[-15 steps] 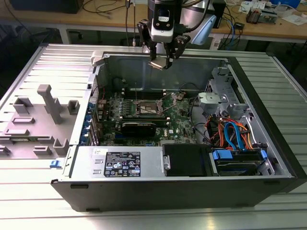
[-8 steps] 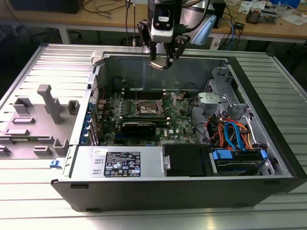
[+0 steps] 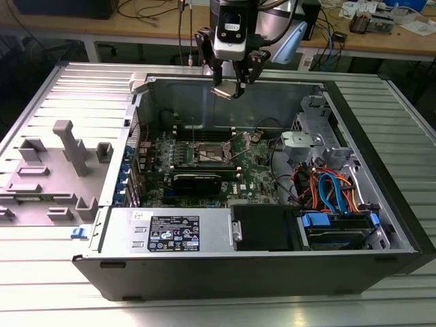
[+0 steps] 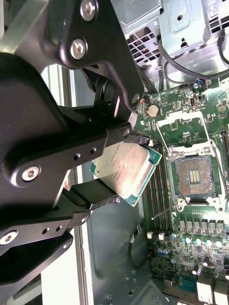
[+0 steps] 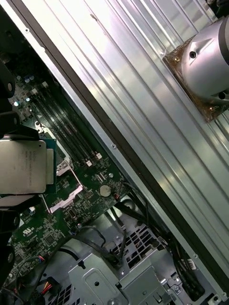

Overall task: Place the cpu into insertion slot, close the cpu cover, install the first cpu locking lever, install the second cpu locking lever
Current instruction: 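Place the cpu into insertion slot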

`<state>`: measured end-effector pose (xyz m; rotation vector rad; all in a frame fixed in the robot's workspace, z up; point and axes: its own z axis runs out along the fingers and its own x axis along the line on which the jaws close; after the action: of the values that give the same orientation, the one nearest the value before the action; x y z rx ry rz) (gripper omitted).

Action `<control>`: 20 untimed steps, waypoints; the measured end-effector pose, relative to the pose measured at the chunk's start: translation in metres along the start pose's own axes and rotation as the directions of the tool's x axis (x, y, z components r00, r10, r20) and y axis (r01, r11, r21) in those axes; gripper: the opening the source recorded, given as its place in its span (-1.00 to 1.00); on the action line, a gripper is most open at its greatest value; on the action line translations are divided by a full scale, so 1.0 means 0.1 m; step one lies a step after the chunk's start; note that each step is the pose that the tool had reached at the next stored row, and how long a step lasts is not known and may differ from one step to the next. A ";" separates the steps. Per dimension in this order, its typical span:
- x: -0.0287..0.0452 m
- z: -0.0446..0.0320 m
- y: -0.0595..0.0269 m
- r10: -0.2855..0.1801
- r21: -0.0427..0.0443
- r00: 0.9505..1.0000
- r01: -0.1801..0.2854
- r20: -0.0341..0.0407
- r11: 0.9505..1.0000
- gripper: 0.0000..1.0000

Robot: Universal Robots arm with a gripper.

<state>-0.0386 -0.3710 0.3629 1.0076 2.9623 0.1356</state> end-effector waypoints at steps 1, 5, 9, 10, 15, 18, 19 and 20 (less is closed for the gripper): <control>0.000 0.002 0.000 0.008 0.000 1.000 -0.008 0.001 1.000 0.09; -0.002 0.008 -0.004 0.055 0.000 0.998 -0.055 0.004 0.998 0.09; -0.006 0.016 -0.008 0.100 0.000 0.995 -0.100 0.006 0.995 0.09; -0.006 0.018 -0.009 0.110 0.000 0.994 -0.110 0.006 0.994 0.09; -0.008 0.032 -0.012 0.161 -0.001 0.987 -0.161 0.010 0.987 0.09; -0.008 0.039 -0.013 0.193 -0.002 0.981 -0.193 0.012 0.981 0.09; -0.009 0.042 -0.014 0.207 -0.002 0.978 -0.207 0.013 0.978 0.09; -0.009 0.044 -0.014 0.216 -0.002 0.976 -0.216 0.014 0.976 0.09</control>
<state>-0.0386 -0.3723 0.3584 1.3225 2.8319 0.1299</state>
